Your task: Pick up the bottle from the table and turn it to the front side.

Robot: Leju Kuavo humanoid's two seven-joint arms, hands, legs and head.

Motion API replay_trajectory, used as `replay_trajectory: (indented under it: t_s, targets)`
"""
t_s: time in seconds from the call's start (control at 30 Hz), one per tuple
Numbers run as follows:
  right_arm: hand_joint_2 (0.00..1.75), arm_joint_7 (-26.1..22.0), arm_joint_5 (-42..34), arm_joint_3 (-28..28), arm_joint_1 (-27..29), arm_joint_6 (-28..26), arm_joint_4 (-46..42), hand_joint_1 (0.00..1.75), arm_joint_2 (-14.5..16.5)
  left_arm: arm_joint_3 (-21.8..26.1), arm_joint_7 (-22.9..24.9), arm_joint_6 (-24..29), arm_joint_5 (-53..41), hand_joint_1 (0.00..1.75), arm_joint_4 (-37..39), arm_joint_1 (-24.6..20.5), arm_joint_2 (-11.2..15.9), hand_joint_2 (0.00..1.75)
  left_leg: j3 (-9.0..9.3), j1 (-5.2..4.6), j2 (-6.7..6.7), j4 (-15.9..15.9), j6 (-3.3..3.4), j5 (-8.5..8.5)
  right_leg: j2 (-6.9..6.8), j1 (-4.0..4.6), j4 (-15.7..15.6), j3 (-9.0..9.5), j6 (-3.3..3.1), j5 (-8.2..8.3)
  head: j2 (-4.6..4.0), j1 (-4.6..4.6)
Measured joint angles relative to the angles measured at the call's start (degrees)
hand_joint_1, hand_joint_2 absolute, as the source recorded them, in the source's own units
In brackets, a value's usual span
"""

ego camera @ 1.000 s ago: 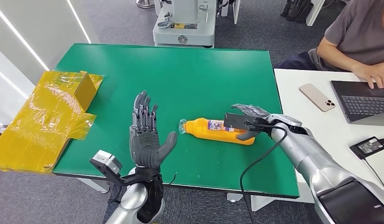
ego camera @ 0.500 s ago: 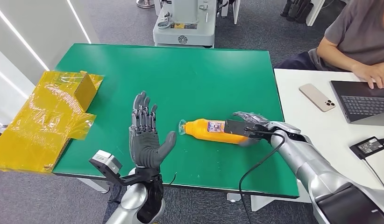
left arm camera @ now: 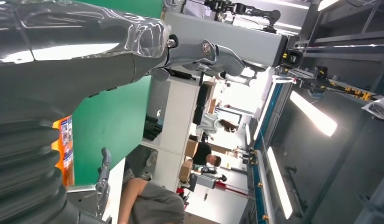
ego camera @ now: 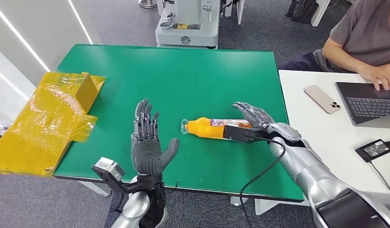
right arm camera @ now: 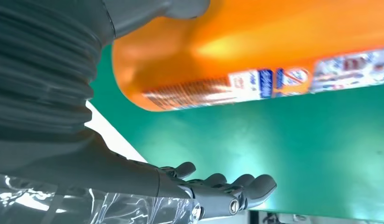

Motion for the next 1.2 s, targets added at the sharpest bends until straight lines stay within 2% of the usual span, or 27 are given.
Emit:
replay_trajectory:
  t_s: [0.33, 0.83, 1.2]
  targets:
    - [1.75, 0.0, 1.4, -1.2, 0.6, 0.4, -0.1, 0.00, 0.5, 0.0, -0.3, -0.1, 0.0, 0.00, 0.0, 0.2, 0.0, 1.75, 0.00, -0.01, 0.00, 0.0, 0.00, 0.00, 0.00, -0.01, 0.0, 0.01, 0.00, 0.01, 0.00, 0.01]
    - [1.75, 2.1, 1.2, -3.6, 0.8, 11.5, 0.1, 0.00, 0.7, 0.0, -0.3, -0.2, 0.0, 0.00, 0.0, 0.3, 0.0, 1.75, 0.00, -0.01, 0.00, 0.0, 0.00, 0.00, 0.00, -0.01, 0.0, 0.01, 0.00, 0.01, 0.00, 0.00]
    - [1.75, 2.1, 1.0, -5.0, 0.8, 12.8, 0.2, 0.00, 0.8, 0.0, -0.3, 0.0, -0.5, 0.00, -0.8, 1.2, 0.1, 1.75, 0.00, -0.01, 0.00, 0.0, 0.00, 0.00, -0.01, -0.01, 0.0, 0.01, 0.00, 0.01, 0.00, 0.01]
